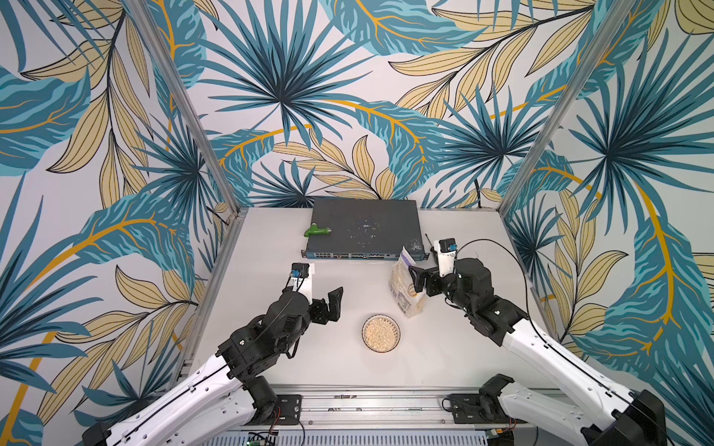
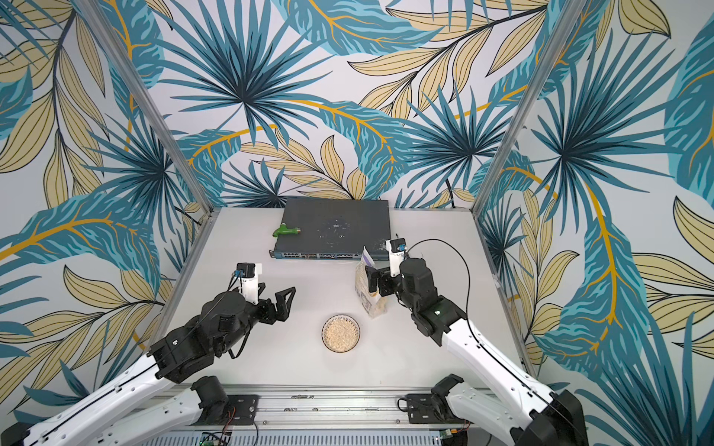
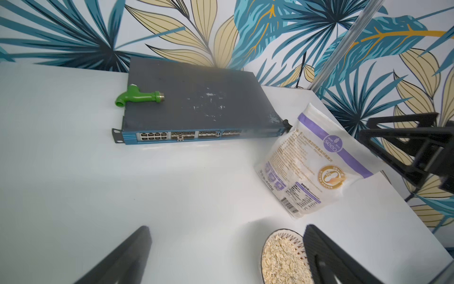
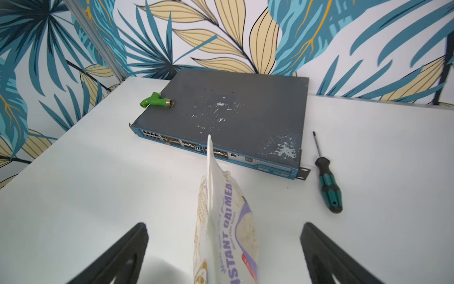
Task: Pour the oats into the breakfast bowl
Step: Close the oats bag at the center of the board.
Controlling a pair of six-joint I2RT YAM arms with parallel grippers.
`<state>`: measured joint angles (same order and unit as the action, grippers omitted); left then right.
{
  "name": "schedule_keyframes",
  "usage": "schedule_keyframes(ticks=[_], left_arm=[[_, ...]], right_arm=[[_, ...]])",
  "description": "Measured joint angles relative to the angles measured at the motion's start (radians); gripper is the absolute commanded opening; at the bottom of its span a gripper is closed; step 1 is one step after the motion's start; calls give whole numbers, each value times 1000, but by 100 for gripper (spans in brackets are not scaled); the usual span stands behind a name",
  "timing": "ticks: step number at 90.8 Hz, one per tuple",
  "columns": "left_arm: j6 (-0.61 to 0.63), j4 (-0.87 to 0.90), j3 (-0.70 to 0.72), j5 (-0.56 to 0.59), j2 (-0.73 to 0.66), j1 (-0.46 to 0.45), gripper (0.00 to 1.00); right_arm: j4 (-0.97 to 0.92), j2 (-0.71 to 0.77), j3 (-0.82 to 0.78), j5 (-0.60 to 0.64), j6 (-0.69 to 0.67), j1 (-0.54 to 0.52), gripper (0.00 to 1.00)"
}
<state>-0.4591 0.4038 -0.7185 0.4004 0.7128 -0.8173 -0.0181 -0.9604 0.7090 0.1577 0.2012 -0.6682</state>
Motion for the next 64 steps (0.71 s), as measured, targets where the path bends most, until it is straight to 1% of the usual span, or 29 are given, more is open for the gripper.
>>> schedule_keyframes(ticks=[12,20,27,35,41,47,56,64], left_arm=[[174,-138,26,106,3,5,100],[294,-215,40,185,30,26,100],[372,-269,45,248,71,71,100],[392,-327,68,269,112,174,100],[392,-388,111,248,129,274,100],[394,-445,163,227,151,359,100],[399,-505,217,204,210,449,100],[410,-581,260,172,262,507,100]], right_arm=[[236,155,-209,78,-25,0,100],[374,210,-316,156,-49,0,100],[460,207,-361,240,-78,3,100],[551,171,-375,305,-102,35,100],[615,135,-377,321,-106,87,100],[656,103,-377,311,-98,169,100],[719,58,-382,275,-68,319,100],[802,-2,-406,234,-37,451,100]])
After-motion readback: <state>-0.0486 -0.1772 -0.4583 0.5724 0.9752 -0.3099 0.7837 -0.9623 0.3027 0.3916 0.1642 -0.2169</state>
